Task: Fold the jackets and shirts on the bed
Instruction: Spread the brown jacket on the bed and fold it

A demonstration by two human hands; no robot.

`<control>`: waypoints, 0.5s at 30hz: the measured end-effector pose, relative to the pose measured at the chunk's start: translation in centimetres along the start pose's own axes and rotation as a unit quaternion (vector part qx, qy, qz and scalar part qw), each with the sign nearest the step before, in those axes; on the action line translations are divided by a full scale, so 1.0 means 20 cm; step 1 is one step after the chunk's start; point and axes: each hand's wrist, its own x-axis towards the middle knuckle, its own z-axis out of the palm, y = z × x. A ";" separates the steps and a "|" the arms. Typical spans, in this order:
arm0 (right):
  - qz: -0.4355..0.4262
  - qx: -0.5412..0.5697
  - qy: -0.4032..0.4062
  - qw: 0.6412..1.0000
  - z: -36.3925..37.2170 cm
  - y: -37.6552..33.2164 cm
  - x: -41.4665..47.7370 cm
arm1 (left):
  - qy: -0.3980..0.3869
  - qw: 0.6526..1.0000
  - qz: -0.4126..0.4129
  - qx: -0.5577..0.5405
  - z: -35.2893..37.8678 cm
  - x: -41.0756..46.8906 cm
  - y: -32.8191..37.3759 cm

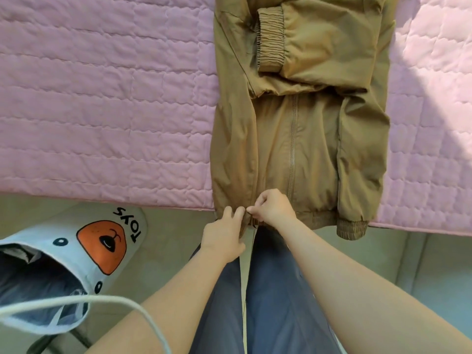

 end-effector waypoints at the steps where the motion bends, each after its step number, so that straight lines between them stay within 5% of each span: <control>1: 0.019 -0.046 0.003 0.999 0.00 0.01 -0.01 | 0.019 0.999 0.015 -0.021 -0.01 -0.01 -0.02; 3: -0.014 -0.106 0.090 0.990 0.00 0.02 -0.05 | 0.168 0.982 0.074 -0.049 -0.06 -0.01 -0.03; 6: -0.250 -0.068 0.289 0.922 -0.02 -0.02 -0.11 | 0.351 0.928 0.110 -0.047 -0.14 0.06 -0.05; 9: -0.400 -0.219 0.252 0.853 -0.07 -0.01 -0.02 | 0.286 0.952 0.105 0.030 -0.19 0.17 -0.10; 12: -0.377 -0.397 0.099 0.831 -0.12 0.14 0.09 | 0.180 0.972 0.111 0.105 -0.18 0.25 -0.16; 15: -0.397 -0.407 0.077 0.819 -0.17 0.26 0.12 | 0.184 0.957 0.148 0.169 -0.17 0.26 -0.23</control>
